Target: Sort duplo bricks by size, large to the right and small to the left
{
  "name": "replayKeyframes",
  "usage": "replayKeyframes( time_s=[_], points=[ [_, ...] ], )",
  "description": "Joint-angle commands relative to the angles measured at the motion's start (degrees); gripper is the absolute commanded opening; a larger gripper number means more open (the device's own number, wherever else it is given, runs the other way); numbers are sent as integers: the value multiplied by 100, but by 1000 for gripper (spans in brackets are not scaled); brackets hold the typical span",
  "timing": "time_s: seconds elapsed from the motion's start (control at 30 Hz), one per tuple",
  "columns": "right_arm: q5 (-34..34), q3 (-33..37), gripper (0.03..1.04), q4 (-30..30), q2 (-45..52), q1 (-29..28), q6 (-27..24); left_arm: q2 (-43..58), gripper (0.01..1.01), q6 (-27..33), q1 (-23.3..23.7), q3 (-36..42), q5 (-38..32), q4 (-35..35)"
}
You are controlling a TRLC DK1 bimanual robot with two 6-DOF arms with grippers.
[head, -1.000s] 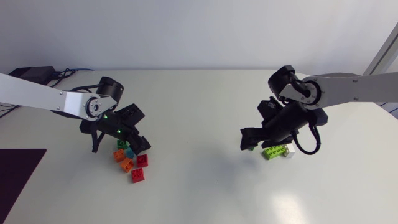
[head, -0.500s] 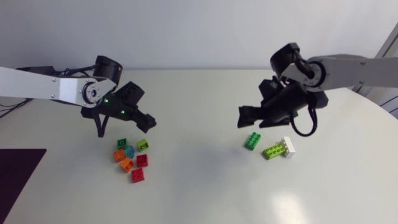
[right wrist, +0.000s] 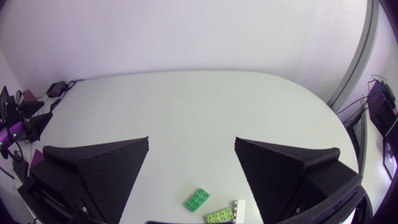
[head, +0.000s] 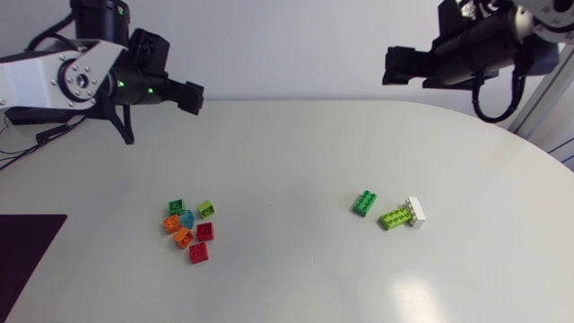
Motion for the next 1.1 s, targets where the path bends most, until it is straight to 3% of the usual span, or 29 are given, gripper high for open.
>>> replayKeyframes(
  time_s=[0.0,0.27,0.47,0.67,1.07],
  points=[
    [196,135,997,-89,-375,76,-7,-468,987,-134,-58,-98,-175,121],
    [776,-384,997,86,-1685,102,-42,-1980,987,-248,-128,-872,-377,182],
    [1224,-1210,997,482,-2599,58,-473,-3052,987,-196,-137,-1592,-640,314],
    [1303,-1948,997,895,-3496,-135,-719,-4186,985,-29,-146,-2339,-904,472],
    [1373,-3284,995,1211,-4840,-118,-737,-5882,985,77,21,-3403,-1001,393]
  ],
)
